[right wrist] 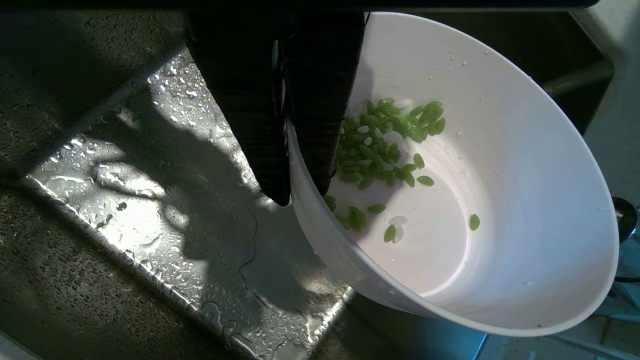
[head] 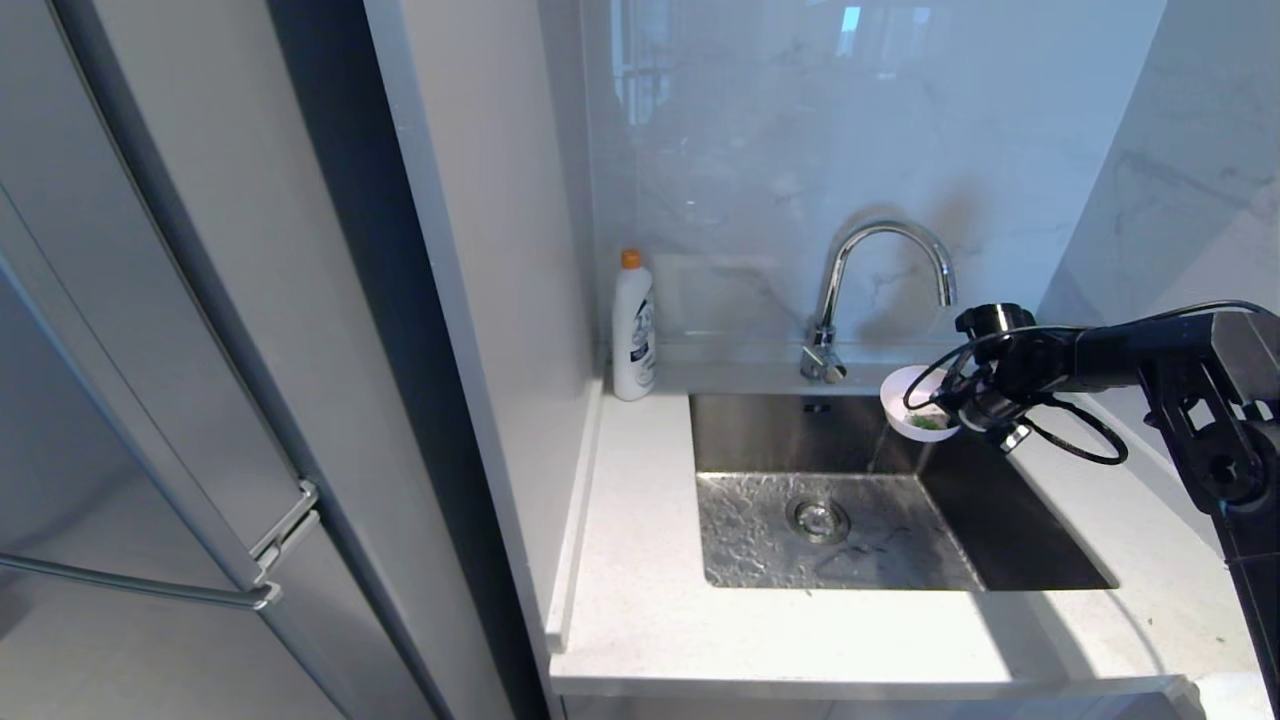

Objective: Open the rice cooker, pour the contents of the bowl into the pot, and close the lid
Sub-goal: Fill a bowl with water from the tap

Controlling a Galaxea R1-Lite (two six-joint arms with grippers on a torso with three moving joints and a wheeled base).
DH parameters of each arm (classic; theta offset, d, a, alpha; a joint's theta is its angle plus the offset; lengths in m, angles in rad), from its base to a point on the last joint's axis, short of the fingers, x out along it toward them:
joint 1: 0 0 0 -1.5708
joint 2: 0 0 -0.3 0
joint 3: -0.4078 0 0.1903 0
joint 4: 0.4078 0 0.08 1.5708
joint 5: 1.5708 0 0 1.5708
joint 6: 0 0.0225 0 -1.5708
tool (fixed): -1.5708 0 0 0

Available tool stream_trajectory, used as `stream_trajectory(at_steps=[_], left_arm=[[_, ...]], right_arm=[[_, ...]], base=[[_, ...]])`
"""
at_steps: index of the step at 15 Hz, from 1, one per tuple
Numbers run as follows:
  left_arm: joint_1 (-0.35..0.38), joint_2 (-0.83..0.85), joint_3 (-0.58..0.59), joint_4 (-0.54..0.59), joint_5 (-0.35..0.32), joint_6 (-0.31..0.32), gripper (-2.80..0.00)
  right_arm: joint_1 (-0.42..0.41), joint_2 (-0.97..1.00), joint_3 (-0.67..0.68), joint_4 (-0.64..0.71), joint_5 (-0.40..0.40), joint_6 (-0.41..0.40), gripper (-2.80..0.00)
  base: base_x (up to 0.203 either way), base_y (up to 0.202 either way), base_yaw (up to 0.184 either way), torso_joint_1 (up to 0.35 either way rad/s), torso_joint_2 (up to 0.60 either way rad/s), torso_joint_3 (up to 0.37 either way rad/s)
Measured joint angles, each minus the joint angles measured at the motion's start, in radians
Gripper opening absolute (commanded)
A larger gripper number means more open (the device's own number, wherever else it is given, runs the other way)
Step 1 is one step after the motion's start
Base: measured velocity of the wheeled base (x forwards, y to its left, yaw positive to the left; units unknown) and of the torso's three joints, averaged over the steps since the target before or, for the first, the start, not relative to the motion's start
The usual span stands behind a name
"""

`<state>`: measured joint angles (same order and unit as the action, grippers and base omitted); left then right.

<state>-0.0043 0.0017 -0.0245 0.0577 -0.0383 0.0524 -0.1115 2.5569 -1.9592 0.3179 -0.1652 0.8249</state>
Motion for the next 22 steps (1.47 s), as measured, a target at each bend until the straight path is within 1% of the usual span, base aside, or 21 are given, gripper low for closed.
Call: stream_trajectory(at_steps=[3, 5, 6, 10, 22], left_arm=[[0.000, 0.000, 0.000, -0.001, 0.000, -0.001, -2.80], [0.000, 0.000, 0.000, -0.002, 0.000, -0.003, -2.80], [0.000, 0.000, 0.000, -0.005, 0.000, -0.004, -2.80], [0.001, 0.000, 0.001, -0.006, 0.002, -0.006, -2.80], [0.001, 0.000, 0.001, 0.000, 0.006, -0.014, -2.80]], right_arm=[[-0.001, 0.005, -0.004, -0.002, 0.002, 0.018, -2.80], [-0.003, 0.006, -0.004, -0.006, -0.004, 0.064, -2.80], [-0.009, 0.008, -0.004, -0.007, -0.007, 0.070, -2.80], [-0.037, 0.009, -0.004, -0.024, -0.009, 0.070, -2.80], [-0.031, 0.013, -0.004, -0.034, -0.008, 0.071, -2.80]], base=[[0.000, 0.000, 0.000, 0.000, 0.00, 0.000], [0.000, 0.000, 0.000, 0.000, 0.00, 0.000], [0.000, 0.000, 0.000, 0.000, 0.00, 0.000], [0.000, 0.000, 0.000, 0.000, 0.00, 0.000], [0.006, 0.000, 0.000, 0.000, 0.00, 0.000]])
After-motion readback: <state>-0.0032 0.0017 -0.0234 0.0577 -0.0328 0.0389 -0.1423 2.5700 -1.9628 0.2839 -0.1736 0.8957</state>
